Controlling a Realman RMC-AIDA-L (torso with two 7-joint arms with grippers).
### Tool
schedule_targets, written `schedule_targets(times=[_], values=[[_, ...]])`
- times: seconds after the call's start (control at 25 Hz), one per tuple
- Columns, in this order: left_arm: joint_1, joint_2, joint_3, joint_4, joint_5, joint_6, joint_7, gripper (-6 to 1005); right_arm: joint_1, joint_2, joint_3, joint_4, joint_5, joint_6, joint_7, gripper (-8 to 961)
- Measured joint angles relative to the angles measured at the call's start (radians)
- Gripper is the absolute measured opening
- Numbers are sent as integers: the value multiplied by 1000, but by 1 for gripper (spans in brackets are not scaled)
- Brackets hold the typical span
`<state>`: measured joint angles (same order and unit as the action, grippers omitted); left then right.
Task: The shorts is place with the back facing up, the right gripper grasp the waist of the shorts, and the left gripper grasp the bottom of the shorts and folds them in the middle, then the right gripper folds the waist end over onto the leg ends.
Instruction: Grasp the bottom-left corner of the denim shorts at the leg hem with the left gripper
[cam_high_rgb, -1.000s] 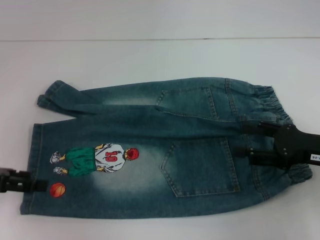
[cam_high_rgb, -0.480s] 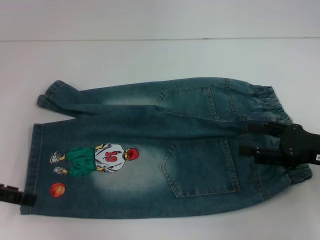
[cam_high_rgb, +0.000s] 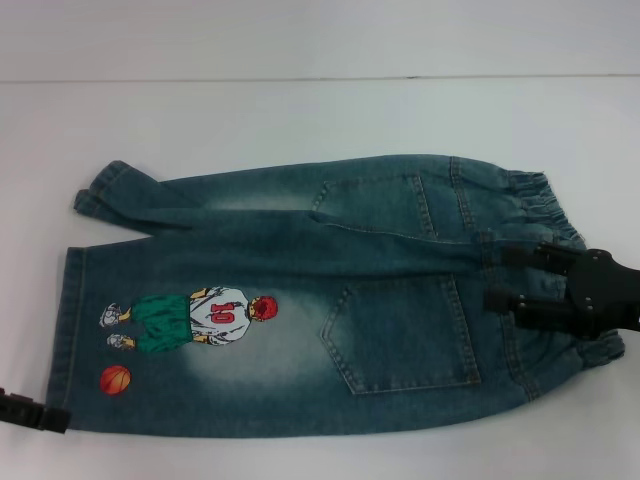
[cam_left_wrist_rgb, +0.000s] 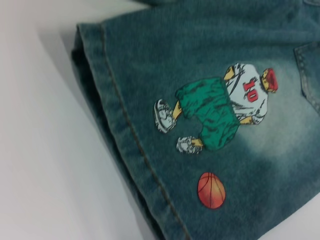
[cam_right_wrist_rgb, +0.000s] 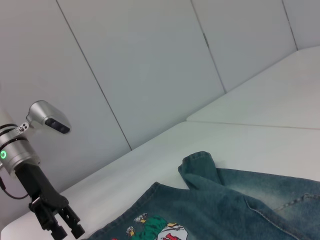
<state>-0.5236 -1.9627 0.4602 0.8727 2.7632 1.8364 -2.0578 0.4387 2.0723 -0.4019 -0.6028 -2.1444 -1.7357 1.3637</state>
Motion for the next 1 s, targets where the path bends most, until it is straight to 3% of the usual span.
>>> schedule_targets(times=[1.0], values=[[-22, -9, 26, -54, 6, -37, 8, 874, -16, -2, 16, -3, 7, -38, -2, 882]])
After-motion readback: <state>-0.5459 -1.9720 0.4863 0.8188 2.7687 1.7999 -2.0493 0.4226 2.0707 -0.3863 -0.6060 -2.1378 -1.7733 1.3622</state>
